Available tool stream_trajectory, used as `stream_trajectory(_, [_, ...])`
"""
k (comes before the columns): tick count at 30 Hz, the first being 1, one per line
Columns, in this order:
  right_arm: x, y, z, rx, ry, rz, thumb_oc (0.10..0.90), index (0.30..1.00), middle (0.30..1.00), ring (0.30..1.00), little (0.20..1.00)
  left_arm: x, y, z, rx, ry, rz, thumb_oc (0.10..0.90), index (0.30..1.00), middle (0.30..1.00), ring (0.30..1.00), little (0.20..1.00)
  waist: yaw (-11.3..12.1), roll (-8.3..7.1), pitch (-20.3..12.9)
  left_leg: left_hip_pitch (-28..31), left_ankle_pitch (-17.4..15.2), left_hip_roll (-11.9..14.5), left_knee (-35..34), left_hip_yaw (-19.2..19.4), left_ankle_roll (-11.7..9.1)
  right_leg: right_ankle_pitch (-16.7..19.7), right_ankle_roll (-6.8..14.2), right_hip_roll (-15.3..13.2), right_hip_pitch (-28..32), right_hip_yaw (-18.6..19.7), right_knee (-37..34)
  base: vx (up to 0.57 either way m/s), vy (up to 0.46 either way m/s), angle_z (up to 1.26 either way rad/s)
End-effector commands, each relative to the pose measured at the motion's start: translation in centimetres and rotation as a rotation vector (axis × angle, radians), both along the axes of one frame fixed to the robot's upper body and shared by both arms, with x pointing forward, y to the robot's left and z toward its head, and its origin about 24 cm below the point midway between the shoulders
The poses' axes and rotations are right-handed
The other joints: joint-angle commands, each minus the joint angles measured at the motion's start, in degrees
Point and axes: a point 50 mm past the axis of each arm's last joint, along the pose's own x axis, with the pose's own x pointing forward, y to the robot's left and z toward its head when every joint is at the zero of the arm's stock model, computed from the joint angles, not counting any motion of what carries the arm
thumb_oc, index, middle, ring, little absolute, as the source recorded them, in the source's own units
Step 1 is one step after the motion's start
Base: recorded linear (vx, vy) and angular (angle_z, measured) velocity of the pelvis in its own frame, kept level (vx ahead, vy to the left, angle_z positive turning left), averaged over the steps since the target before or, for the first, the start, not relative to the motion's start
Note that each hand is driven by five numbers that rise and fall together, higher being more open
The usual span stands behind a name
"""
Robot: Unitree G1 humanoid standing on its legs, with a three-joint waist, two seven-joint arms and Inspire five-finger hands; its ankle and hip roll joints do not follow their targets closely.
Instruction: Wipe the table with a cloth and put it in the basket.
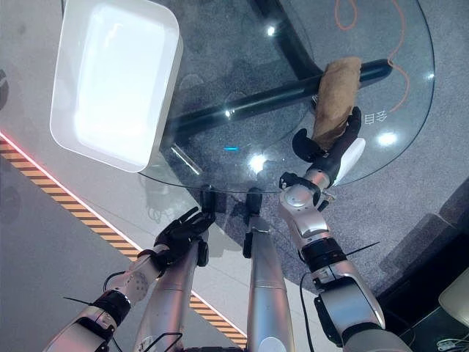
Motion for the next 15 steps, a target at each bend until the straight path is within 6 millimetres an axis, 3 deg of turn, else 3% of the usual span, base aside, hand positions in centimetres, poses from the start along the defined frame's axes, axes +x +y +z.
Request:
stream_trajectory(1, [-0.8,-2.4,1.8,0.008,-0.098,-0.094,0.800,0.900,0.900,0.900,0.900,-3.4,-1.4,-3.0,-0.032,0.134,-0.063,0.800,0.900,0.900,0.900,0.900,0.79,0.62,-1.11,-4.14,-7.57,-0.76,12.69,-0.82,1.90,7.75,3.66,-0.02,0.33,0.57,-8.94,0.00,0.000,0.00])
stream_trajectory(10, [-0.2,-2.6,3.1,-0.007,-0.093,-0.113,0.800,0.900,0.900,0.900,0.900,-3.2,-1.4,-2.8,-0.030,0.128,-0.067,0.800,0.900,0.900,0.900,0.900,1.33,0.95,-1.11,-6.19,-7.84,-1.06,13.82,-1.45,1.99,7.96,3.80,-0.01,-1.90,0.80,-7.94,0.01,0.000,0.00])
stream_trajectory(11, [-0.1,-2.7,3.1,-0.007,-0.085,-0.114,0.762,0.867,0.867,0.867,0.862,-3.1,-1.4,-2.8,-0.030,0.127,-0.068,0.800,0.900,0.900,0.900,0.900,1.37,0.97,-1.11,-6.30,-7.82,-1.06,13.87,-1.49,1.99,7.98,3.80,-0.04,-2.01,0.75,-7.92,0.00,0.000,0.00])
stream_trajectory(12, [-0.1,-2.8,3.1,-0.002,-0.076,-0.113,0.589,0.719,0.719,0.719,0.689,-3.1,-1.5,-2.8,-0.028,0.127,-0.069,0.800,0.900,0.900,0.900,0.900,1.38,0.90,-1.11,-6.42,-7.80,-1.14,13.87,-1.58,1.98,7.98,3.78,-0.02,-2.08,0.72,-7.94,0.00,0.000,0.00])
stream_trajectory(13, [-0.1,-2.8,3.1,-0.001,-0.074,-0.113,0.553,0.688,0.688,0.688,0.653,-3.1,-1.5,-2.8,-0.028,0.126,-0.069,0.800,0.900,0.900,0.900,0.900,1.40,0.88,-1.11,-6.51,-7.80,-1.16,13.91,-1.62,1.98,7.97,3.79,0.00,-2.17,0.71,-7.89,0.01,-0.009,0.03])
stream_trajectory(15, [0.0,-2.8,3.1,-0.007,-0.066,-0.108,0.265,0.441,0.441,0.441,0.365,-3.1,-1.6,-2.7,-0.024,0.125,-0.079,0.800,0.900,0.900,0.900,0.900,1.55,0.89,-1.11,-6.96,-7.79,-1.28,14.00,-1.87,2.00,7.98,3.81,0.04,-2.61,0.65,-7.74,0.00,0.000,0.00])
